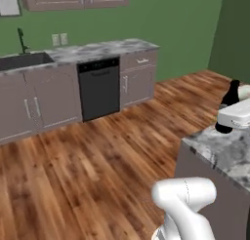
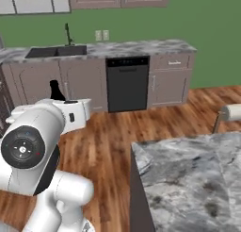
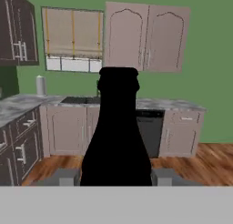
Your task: Open the fridge, grab two sodas, and place both sodas inside the bowl with ice on the dining counter.
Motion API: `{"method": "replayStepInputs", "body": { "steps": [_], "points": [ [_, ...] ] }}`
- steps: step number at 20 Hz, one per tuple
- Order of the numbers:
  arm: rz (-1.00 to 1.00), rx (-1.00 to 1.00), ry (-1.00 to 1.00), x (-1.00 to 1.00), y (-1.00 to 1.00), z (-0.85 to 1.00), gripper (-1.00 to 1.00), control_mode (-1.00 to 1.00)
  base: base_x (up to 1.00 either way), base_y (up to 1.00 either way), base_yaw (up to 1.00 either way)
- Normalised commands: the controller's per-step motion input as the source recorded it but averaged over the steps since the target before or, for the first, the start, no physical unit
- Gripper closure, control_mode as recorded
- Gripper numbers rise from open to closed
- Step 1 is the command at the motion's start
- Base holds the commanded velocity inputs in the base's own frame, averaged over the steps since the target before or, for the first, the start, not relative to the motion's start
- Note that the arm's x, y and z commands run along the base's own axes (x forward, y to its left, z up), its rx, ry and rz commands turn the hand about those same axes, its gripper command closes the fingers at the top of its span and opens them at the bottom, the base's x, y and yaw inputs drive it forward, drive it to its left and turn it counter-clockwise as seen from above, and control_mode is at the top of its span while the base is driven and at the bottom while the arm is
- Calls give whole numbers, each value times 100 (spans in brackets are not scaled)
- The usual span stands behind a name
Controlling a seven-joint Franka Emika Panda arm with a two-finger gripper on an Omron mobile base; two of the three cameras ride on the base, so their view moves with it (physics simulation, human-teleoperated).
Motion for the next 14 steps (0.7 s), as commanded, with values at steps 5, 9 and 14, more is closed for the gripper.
{"method": "replayStepInputs", "body": {
  "steps": [5, 9, 14],
  "points": [
    [0, 0, 0, 0, 0, 0, 100, 100, 20, 0, -56],
    [0, 0, 0, 0, 0, 0, 100, 100, 25, 7, -53],
    [0, 0, 0, 0, 0, 0, 100, 100, 42, 68, -50]
  ]
}}
